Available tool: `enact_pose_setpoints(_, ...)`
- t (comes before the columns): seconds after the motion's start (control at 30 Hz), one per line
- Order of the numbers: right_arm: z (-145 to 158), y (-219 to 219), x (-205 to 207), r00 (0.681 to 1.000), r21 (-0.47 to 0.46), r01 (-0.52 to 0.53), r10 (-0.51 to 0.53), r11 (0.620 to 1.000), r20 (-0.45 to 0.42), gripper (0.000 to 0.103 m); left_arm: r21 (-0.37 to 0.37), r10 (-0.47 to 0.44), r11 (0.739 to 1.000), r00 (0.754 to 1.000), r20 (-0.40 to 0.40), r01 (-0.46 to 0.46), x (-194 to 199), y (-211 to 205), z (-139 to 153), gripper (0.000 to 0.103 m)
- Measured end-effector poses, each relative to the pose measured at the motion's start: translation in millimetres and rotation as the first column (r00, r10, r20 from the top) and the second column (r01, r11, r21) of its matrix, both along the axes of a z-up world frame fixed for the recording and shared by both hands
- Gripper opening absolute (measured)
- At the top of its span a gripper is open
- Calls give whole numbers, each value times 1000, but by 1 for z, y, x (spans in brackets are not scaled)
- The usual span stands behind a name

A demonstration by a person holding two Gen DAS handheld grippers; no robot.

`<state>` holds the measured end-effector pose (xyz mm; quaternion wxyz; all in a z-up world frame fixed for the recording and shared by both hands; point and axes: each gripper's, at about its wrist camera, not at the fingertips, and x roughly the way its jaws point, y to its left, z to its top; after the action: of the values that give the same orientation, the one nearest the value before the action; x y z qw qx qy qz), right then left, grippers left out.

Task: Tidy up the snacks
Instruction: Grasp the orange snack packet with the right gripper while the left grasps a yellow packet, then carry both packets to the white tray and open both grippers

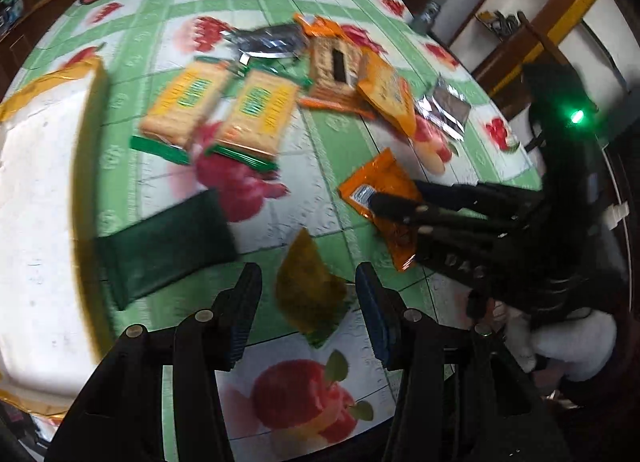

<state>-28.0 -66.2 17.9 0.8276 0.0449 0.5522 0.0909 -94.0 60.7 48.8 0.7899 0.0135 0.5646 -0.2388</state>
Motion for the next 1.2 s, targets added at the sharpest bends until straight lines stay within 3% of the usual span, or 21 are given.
enact_pose_setpoints(0.2, 1, -19, -15, 1000, 18, 2, -2, 1000, -10, 37, 107, -37, 994, 999, 15, 35, -8, -32, -22, 46)
enact_pose_setpoints(0.23, 1, -21, -17, 1000, 21, -2, 2, 1000, -11, 37, 112, -45, 993, 998, 38, 40, -11, -34, -20, 33)
enact_pose_setpoints(0.47, 10, -17, -18, 998, 54, -59, 58, 997, 4, 33, 20, 43, 999, 999, 31, -44, -13, -15, -6, 32)
enact_pose_setpoints(0.6, 19, 0, -17, 994, 68, -109, 108, 992, 18, 32, -35, 128, 991, 990, 51, -126, -12, 16, 10, 32)
enact_pose_setpoints(0.73, 25, 30, -12, 985, 95, -170, 169, 981, 21, 32, -46, 228, 973, 970, 90, -224, -8, 57, 23, 32)
enact_pose_setpoints(1.0, 52, 120, 11, 954, 176, -298, 295, 938, 47, 32, -5, 431, 901, 894, 120, -433, 4, 168, 31, 32)
enact_pose_setpoints(1.2, 52, 204, 28, 924, 234, -377, 380, 896, 35, 32, 55, 496, 864, 864, 85, -501, 12, 229, 15, 32)
